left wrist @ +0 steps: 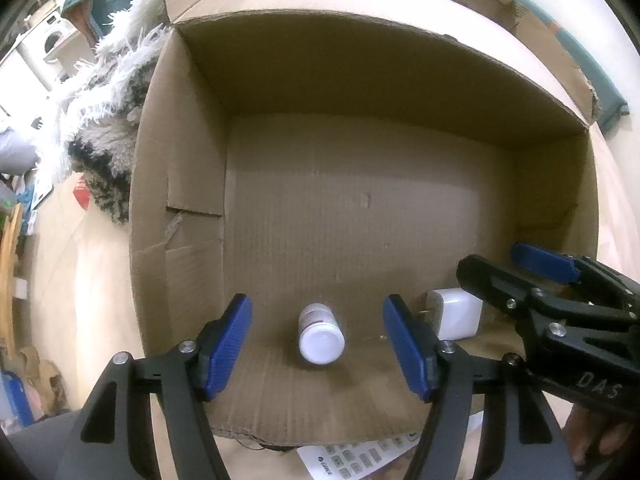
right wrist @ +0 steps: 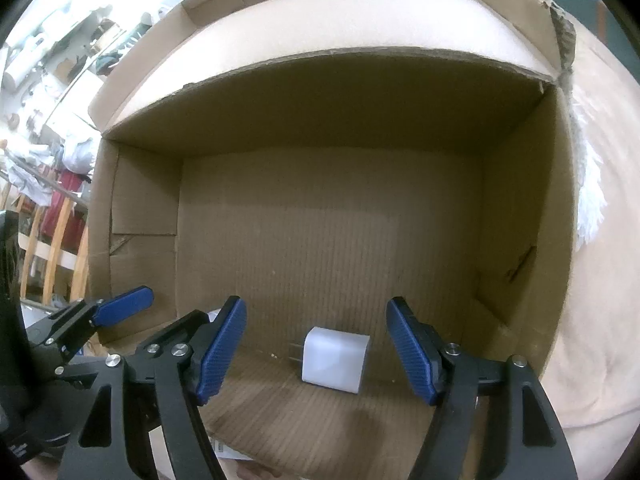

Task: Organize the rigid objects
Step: 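Carry the charger and pill bottle into the box and open both grippers, then grasp the white earbud case with the right gripper while the left gripper grasps the black flashlight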

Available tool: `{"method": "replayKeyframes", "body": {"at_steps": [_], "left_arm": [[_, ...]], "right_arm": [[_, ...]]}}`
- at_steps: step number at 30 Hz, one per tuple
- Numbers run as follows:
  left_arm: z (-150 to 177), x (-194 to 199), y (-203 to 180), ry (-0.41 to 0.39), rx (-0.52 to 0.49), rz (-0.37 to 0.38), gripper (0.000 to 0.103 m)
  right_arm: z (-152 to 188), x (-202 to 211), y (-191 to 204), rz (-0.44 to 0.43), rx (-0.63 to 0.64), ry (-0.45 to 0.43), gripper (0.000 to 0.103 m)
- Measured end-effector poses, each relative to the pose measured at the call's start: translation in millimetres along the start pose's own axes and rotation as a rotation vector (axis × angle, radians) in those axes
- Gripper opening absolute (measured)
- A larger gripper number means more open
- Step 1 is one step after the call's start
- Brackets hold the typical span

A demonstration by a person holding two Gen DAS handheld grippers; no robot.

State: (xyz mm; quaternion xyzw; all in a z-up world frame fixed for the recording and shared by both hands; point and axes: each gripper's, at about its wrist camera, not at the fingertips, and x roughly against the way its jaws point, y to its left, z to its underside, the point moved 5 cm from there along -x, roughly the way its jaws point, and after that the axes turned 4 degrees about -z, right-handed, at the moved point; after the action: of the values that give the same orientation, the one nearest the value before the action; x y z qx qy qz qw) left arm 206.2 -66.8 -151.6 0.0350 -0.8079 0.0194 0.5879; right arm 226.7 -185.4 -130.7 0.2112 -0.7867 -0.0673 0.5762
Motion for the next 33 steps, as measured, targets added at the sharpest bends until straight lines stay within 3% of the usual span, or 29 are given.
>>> {"method": "replayKeyframes", "body": {"at_steps": [18, 23, 33], "left_arm": [[12, 49, 35, -0.065, 0.021, -0.013, 0.066], [21, 70, 54, -0.067, 0.052, -0.004, 0.066], [75, 94, 82, -0.063, 0.106, -0.013, 0.066]], "right_arm": [[8, 48, 4, -0.013, 0.009, -0.096, 0.076], [31, 69, 0, 0.022, 0.018, -0.112, 0.076], [83, 93, 11, 0.017, 0.038, -0.109, 0.076]]}}
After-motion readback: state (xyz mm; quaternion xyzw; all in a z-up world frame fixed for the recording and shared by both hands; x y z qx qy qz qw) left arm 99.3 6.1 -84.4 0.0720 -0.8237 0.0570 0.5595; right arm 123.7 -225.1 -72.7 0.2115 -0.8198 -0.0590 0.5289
